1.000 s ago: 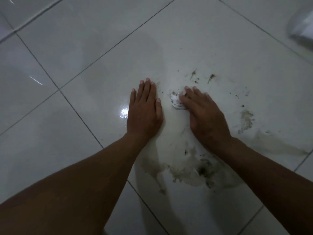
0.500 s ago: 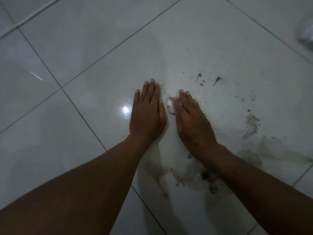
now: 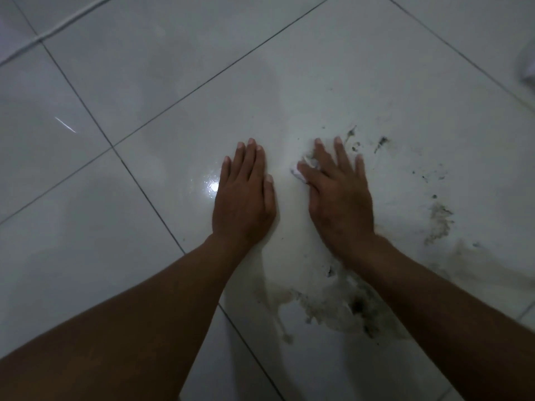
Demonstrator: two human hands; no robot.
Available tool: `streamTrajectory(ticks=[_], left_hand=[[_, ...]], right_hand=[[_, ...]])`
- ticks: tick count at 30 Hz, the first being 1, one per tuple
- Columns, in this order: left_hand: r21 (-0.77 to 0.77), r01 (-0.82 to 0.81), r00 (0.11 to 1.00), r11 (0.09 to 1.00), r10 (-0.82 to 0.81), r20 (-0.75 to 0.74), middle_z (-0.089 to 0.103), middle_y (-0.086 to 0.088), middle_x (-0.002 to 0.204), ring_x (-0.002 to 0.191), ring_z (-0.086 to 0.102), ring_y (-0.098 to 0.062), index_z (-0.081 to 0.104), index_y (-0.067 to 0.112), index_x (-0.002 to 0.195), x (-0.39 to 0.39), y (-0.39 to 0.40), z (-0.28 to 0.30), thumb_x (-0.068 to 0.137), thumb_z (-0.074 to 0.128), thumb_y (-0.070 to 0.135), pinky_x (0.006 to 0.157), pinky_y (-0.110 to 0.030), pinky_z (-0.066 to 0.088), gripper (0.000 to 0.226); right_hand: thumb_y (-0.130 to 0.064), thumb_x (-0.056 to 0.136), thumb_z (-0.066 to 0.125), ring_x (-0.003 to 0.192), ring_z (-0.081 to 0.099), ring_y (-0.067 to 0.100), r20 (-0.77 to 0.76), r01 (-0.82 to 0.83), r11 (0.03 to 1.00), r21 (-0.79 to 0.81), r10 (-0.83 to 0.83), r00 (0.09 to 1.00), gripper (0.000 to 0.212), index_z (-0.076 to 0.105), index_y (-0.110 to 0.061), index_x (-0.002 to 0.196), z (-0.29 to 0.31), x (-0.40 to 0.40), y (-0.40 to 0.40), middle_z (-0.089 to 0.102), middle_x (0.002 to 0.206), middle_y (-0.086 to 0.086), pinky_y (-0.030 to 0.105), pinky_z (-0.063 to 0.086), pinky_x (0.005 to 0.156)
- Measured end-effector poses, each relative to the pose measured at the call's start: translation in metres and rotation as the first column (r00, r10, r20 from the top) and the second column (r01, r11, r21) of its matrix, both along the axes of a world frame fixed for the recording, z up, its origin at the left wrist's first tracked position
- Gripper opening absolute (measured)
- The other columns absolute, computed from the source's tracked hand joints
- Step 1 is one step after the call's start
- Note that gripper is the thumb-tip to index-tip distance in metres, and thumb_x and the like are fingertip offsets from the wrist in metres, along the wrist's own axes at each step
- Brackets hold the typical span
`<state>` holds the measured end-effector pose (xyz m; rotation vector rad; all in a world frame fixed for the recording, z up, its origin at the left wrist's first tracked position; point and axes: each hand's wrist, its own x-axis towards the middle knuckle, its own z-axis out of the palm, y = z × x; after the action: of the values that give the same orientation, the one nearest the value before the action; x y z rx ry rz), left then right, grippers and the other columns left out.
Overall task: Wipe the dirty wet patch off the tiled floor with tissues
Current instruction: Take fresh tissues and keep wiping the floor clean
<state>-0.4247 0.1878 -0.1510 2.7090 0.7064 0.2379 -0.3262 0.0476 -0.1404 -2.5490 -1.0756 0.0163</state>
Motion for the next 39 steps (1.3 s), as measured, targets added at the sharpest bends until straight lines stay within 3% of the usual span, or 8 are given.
streamTrajectory(ticks=[5,13,18,21,25,28,33,39], left_hand=[[-0.012,-0.009,1.000,1.000,0.009,-0.007,0.014,-0.009,0.163,0.152,0.005,-0.018,0.019,0.006,0.155,0.000,-0.002,0.002,0.103,0.027,0.028,0.124,-0.040,0.007,0.057],[-0.006,-0.011,1.000,1.000,0.011,0.000,0.016,-0.010,0.163,0.152,0.006,-0.019,0.021,0.007,0.155,0.000,-0.002,0.002,0.103,0.028,0.028,0.124,-0.039,0.006,0.056],[-0.006,-0.016,1.000,1.000,0.016,0.004,0.016,-0.010,0.163,0.152,0.007,-0.019,0.022,0.007,0.154,0.001,-0.001,0.002,0.103,0.029,0.028,0.124,-0.040,0.008,0.056],[0.004,-0.010,1.000,1.000,0.010,0.001,0.016,-0.009,0.163,0.152,0.007,-0.019,0.023,0.007,0.154,0.000,-0.001,0.000,0.103,0.029,0.028,0.124,-0.040,0.008,0.056],[-0.005,-0.007,1.000,1.000,0.007,0.022,0.018,-0.010,0.162,0.152,0.008,-0.019,0.024,0.006,0.154,-0.001,0.000,-0.002,0.103,0.031,0.026,0.124,-0.040,0.009,0.055],[-0.001,-0.007,1.000,1.000,0.007,0.024,0.020,-0.011,0.162,0.152,0.010,-0.020,0.025,0.005,0.153,0.000,0.000,-0.002,0.102,0.032,0.026,0.123,-0.042,0.011,0.056],[-0.005,-0.011,1.000,1.000,0.011,0.017,0.018,-0.010,0.162,0.152,0.008,-0.019,0.024,0.006,0.154,0.000,0.001,-0.001,0.102,0.030,0.027,0.124,-0.041,0.008,0.056],[0.002,0.001,1.000,1.000,-0.001,0.013,0.018,-0.011,0.162,0.152,0.009,-0.020,0.023,0.005,0.154,0.000,0.000,0.000,0.103,0.029,0.027,0.124,-0.041,0.009,0.056]], right_hand=[[-0.012,0.099,0.035,0.147,0.017,0.034,-0.136,0.267,0.962,0.058,-0.258,0.957,0.045,0.046,-0.006,0.142,-0.003,-0.021,0.023,0.026,0.157,0.018,0.045,0.019,0.120],[-0.004,0.095,0.055,0.133,0.047,0.028,0.007,-0.033,0.990,0.137,0.033,0.999,0.035,0.061,-0.009,0.129,-0.006,-0.002,0.007,0.052,0.142,0.013,0.039,0.039,0.111],[-0.001,0.095,0.041,0.142,0.034,0.030,-0.080,0.123,0.984,0.132,-0.113,0.990,0.048,0.047,-0.008,0.142,-0.008,0.037,0.044,0.039,0.152,0.015,0.039,0.022,0.118],[-0.004,0.095,0.039,0.145,0.029,0.027,-0.099,-0.006,0.997,0.079,0.014,0.995,0.051,0.039,-0.008,0.146,-0.007,0.032,0.068,0.034,0.155,0.012,0.038,0.016,0.120],[-0.013,0.099,0.047,0.141,0.037,0.022,-0.012,-0.210,0.975,0.068,0.211,0.977,0.042,0.050,-0.010,0.140,-0.003,0.004,0.036,0.045,0.149,0.008,0.041,0.027,0.118],[-0.009,0.099,0.048,0.138,0.041,0.021,0.008,-0.170,0.981,0.096,0.170,0.985,0.037,0.056,-0.011,0.135,-0.006,0.007,0.006,0.050,0.145,0.007,0.041,0.030,0.117],[-0.001,0.097,0.042,0.140,0.037,0.030,-0.089,0.120,0.977,0.178,-0.105,0.990,0.041,0.053,-0.005,0.137,-0.012,0.037,0.031,0.047,0.146,0.014,0.034,0.022,0.116],[-0.009,0.097,0.053,0.134,0.047,0.025,-0.040,-0.130,0.979,0.154,0.137,0.990,0.034,0.060,-0.006,0.130,-0.001,-0.003,0.025,0.055,0.139,0.012,0.033,0.031,0.114]])
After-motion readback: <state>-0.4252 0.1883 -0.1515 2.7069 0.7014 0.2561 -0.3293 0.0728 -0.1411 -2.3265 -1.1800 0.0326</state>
